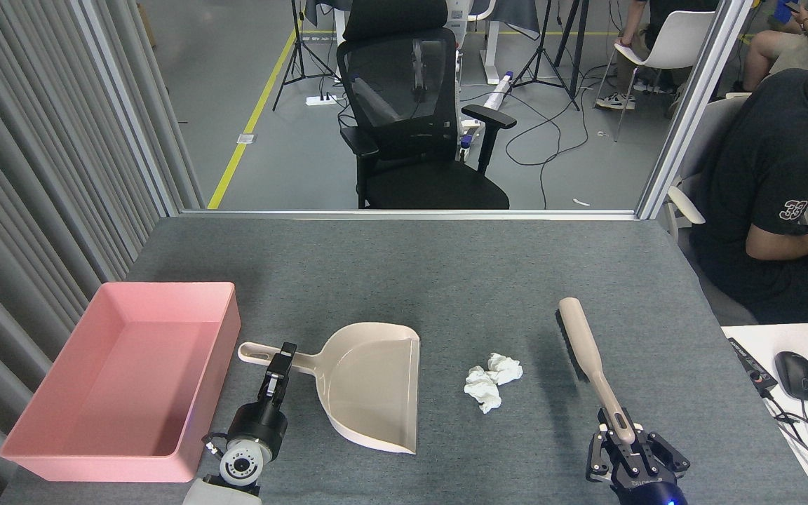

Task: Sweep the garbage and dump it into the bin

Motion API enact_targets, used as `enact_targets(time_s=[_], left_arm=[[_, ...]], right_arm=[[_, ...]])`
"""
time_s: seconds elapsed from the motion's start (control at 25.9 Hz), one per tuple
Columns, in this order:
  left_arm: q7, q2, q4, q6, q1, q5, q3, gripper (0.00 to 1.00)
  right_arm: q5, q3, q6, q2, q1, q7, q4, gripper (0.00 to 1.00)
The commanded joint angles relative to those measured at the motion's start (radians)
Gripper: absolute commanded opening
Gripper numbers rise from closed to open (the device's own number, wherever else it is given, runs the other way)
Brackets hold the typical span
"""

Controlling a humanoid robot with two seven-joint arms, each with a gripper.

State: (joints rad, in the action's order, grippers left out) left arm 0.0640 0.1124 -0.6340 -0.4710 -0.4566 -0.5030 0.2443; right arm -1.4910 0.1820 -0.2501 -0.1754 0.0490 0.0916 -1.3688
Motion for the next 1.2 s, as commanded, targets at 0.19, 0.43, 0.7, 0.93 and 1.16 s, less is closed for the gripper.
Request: enact_targets(time_s=[0.19,0.43,0.7,0.93,1.16], left_arm=[[0.002,0.001,0.001,-0.008,-0.001,-0.002,0.016,0.23],[0.0,0.015,0.004,-0.021,0.003,-0.002,0.055,0.21],[-0.001,0.016,0.001,-0.06,0.01,-0.005,0.055,0.2],[-0.003,0.015,-0.007,-0.07,0.013,-0.037,0.047,0.2],[-0.01,0.015,-0.007,-0.09,0.024,-0.124,0.05,0.2]], right_arm=[[0.0,-0.003,-0.001,0.008,0.002,0.002,-0.015,0.18],[0.002,-0.015,-0.012,0.017,0.014,0.002,-0.021,0.18],[0.0,-0.016,-0.028,0.054,0.055,0.002,-0.023,0.18],[0.0,-0.053,-0.028,0.06,0.072,0.002,-0.021,0.18],[-0.002,-0.108,-0.023,0.105,0.081,0.002,-0.021,0.18]])
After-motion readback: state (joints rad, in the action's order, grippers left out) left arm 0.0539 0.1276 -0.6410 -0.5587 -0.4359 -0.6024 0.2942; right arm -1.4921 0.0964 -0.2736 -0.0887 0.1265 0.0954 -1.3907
